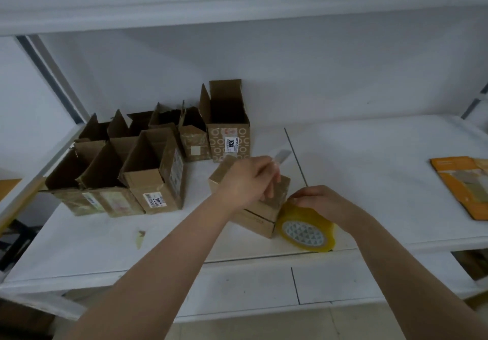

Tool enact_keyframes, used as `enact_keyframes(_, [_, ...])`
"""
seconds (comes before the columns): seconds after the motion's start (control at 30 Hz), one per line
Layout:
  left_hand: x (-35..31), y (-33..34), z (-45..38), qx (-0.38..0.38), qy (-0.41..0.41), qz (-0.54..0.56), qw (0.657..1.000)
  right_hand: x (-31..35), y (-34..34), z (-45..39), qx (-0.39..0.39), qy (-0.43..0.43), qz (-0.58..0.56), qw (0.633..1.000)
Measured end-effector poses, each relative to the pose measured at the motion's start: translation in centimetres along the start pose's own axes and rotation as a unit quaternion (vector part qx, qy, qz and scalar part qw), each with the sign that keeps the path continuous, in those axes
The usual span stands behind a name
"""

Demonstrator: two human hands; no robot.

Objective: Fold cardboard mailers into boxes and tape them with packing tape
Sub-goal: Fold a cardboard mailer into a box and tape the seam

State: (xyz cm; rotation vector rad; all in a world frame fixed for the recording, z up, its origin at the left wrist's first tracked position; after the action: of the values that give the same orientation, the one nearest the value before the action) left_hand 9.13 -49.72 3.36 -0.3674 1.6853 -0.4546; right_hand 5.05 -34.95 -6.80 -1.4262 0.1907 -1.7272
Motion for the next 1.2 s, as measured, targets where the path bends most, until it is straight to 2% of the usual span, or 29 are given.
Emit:
enact_keyframes(0.1, [0.7, 2.9, -2.1, 0.056, -0.021, -0.082, 0.995, -0.1, 0.3, 0.7, 0.026, 0.0, -0.036, 0.999])
enact_keyframes(0.17, [1.6, 2.7, -2.5, 0.034, -0.019, -0.166, 0.985, -0.1, 0.4, 0.9, 0.026, -0.007, -0.048, 0.998])
enact_keyframes(0.23, [2.3, 2.1, -2.6, 0.007, -0.014, -0.169, 0.985, 0.0, 0.0, 0.7, 0.013, -0.015, -0.027, 0.999])
enact_keyframes(0.3, [2.6, 2.1, -2.5, 0.008, -0.009, -0.163, 0.987, -0.3, -0.2, 0.5, 0.008, -0.006, 0.02, 1.0])
enact_keyframes(0.43, [2.5, 2.4, -2.3, 0.017, -0.001, -0.155, 0.988, -2.7, -0.7, 0.9, -0.005, 0.05, 0.212, 0.976])
enact_keyframes(0.53, [2.4, 2.4, -2.2, 0.045, -0.019, -0.143, 0.989, -2.8, -0.8, 1.5, 0.005, 0.026, 0.152, 0.988])
enact_keyframes(0.63, [1.9, 3.2, -1.8, 0.127, -0.038, -0.137, 0.982, -2.4, -1.1, 2.5, 0.01, 0.007, 0.072, 0.997])
enact_keyframes(0.77, [1.0, 4.8, -1.0, 0.231, -0.049, -0.243, 0.941, -2.1, -1.1, 2.9, -0.01, 0.016, 0.02, 1.0])
enact_keyframes(0.9, [0.7, 6.1, -1.5, 0.237, -0.074, -0.363, 0.898, -1.7, -1.7, 3.3, -0.046, 0.03, 0.02, 0.998])
enact_keyframes(1.03, [0.7, 7.1, -1.9, 0.221, -0.074, -0.459, 0.857, -1.1, -2.1, 3.7, -0.084, 0.042, 0.074, 0.993])
enact_keyframes(1.1, [0.7, 7.1, -1.9, 0.21, -0.07, -0.47, 0.854, -1.2, -1.8, 3.9, -0.09, 0.053, 0.065, 0.992])
enact_keyframes(1.2, [0.7, 6.8, -1.7, 0.196, -0.052, -0.454, 0.867, -1.9, -1.2, 4.4, -0.083, 0.069, -0.026, 0.994])
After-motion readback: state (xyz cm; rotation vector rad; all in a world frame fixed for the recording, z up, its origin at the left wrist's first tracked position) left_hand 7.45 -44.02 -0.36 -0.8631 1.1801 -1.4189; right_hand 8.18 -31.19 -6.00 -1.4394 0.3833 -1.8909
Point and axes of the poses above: each hand's wrist, its own z-axis away from the middle knuckle, its own y-axis out of the palm, x = y × z, the point moved 10 cm from there along -z, towards the middle knuckle, and after that the axes turned 10 degrees about z, right-handed, at the moved point
